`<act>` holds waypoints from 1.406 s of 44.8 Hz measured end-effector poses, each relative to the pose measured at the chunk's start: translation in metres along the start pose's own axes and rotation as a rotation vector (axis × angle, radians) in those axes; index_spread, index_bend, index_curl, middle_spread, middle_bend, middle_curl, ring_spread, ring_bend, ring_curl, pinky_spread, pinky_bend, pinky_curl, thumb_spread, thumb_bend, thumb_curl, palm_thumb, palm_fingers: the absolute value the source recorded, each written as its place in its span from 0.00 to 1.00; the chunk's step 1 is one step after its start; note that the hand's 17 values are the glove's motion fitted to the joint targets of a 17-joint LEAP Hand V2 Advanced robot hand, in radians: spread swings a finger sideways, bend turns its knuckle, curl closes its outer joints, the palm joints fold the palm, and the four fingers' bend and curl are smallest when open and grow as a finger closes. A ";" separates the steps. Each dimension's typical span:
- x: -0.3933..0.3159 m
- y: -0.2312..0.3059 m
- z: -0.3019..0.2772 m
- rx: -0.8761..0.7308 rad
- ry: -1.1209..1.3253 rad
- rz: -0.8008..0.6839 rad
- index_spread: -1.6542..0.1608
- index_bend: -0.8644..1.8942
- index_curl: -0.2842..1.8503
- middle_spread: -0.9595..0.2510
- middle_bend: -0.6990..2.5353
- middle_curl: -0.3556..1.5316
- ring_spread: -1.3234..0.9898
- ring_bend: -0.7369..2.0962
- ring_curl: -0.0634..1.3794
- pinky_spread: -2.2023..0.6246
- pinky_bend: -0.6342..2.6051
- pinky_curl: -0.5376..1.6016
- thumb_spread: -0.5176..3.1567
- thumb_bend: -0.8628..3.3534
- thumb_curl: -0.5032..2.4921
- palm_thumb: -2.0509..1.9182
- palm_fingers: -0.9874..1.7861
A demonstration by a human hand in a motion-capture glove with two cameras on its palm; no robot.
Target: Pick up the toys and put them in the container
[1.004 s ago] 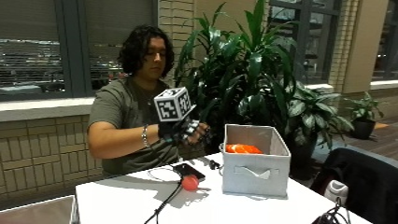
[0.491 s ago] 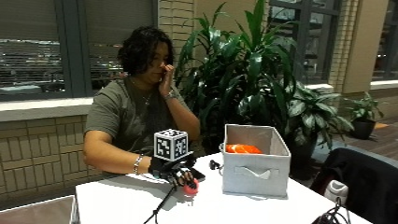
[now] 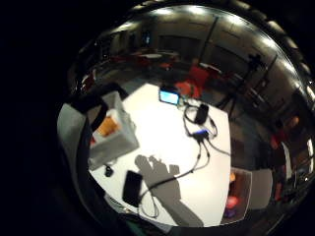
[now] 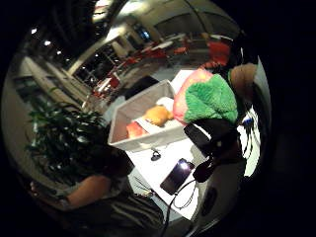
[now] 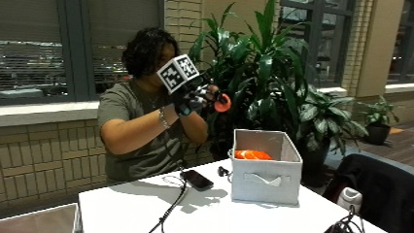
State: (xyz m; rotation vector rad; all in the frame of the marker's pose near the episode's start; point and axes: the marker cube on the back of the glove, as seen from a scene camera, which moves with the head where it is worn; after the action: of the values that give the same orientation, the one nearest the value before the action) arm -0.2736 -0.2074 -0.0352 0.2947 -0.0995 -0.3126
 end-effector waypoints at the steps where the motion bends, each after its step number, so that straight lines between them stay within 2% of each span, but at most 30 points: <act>1: -0.010 -0.008 -0.006 0.001 -0.014 -0.013 0.70 0.53 0.44 0.31 0.38 0.68 0.31 0.85 0.65 0.60 0.70 0.61 0.53 0.23 0.27 0.60 0.59; 10: -0.066 -0.057 0.003 -0.066 -0.079 -0.019 0.70 0.52 0.44 0.27 0.43 0.73 0.31 0.84 0.67 0.60 0.70 0.64 0.53 0.22 0.26 0.59 0.56; 15: -0.084 -0.062 0.031 -0.144 -0.080 -0.036 0.72 0.45 0.42 0.28 0.43 0.73 0.31 0.86 0.68 0.60 0.72 0.66 0.49 0.20 0.26 0.56 0.50; 19: -0.082 -0.055 0.044 -0.179 -0.075 -0.037 0.71 0.43 0.41 0.29 0.42 0.72 0.32 0.86 0.68 0.60 0.72 0.66 0.47 0.20 0.26 0.55 0.49; 27: -0.053 -0.023 0.051 -0.303 -0.068 -0.053 0.70 0.42 0.39 0.33 0.40 0.70 0.35 0.82 0.63 0.62 0.67 0.61 0.47 0.20 0.26 0.55 0.50; 38: 0.000 0.026 0.025 -0.372 -0.016 -0.031 0.69 0.43 0.39 0.39 0.36 0.67 0.38 0.75 0.55 0.63 0.59 0.54 0.49 0.20 0.26 0.55 0.52; 53: 0.069 0.084 0.003 -0.395 -0.028 0.099 0.69 0.41 0.39 0.45 0.31 0.63 0.39 0.69 0.48 0.64 0.55 0.49 0.51 0.20 0.26 0.55 0.54; 63: 0.129 0.153 0.003 -0.397 0.008 0.261 0.68 0.40 0.39 0.48 0.29 0.61 0.39 0.65 0.45 0.64 0.53 0.48 0.51 0.20 0.26 0.55 0.55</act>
State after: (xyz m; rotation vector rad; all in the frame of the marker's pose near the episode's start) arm -0.1080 -0.1105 0.0205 -0.1112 -0.0648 -0.0669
